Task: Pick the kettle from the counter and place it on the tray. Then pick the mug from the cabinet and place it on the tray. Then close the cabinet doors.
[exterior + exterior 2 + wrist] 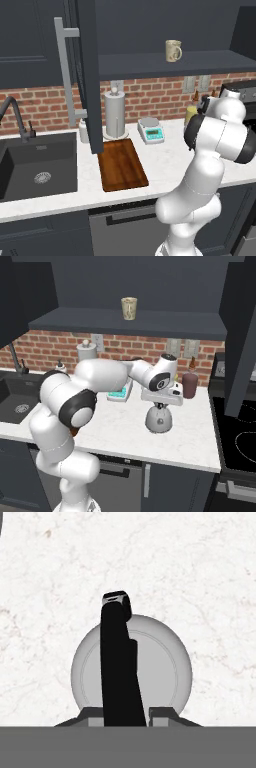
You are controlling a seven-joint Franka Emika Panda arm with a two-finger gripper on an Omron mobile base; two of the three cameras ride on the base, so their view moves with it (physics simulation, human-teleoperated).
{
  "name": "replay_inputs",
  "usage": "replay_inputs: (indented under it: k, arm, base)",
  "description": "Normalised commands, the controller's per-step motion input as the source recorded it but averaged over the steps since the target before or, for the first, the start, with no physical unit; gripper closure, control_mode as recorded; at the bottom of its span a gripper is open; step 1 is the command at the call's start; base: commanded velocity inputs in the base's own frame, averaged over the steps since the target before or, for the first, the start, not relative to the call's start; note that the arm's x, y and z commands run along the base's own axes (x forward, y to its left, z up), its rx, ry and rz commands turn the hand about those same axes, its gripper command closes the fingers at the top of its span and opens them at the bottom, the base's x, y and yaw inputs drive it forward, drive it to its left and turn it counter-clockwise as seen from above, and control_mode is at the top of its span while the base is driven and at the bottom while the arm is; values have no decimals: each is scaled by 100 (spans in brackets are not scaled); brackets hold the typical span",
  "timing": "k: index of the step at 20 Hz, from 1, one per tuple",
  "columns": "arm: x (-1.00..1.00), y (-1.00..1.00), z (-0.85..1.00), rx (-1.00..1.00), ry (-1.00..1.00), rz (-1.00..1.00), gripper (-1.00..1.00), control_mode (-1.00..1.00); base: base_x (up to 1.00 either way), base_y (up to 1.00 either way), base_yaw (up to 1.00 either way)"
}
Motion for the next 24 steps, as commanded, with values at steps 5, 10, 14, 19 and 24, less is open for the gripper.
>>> replay_inputs:
  k: [5,10,14,19,24]
  arm:
    - [-35,5,16,0,0,0,100,-100]
    - [-39,10,21,0,-4,0,100,-100]
    - [-41,21,26,0,-16,0,100,-100]
    - [-32,37,22,0,-20,0,100,-100]
    - [-26,48,20,0,-19,4,100,-100]
  base:
    - [0,0,0]
    - [0,0,0]
    - [0,0,0]
    - [0,0,0]
    - [0,0,0]
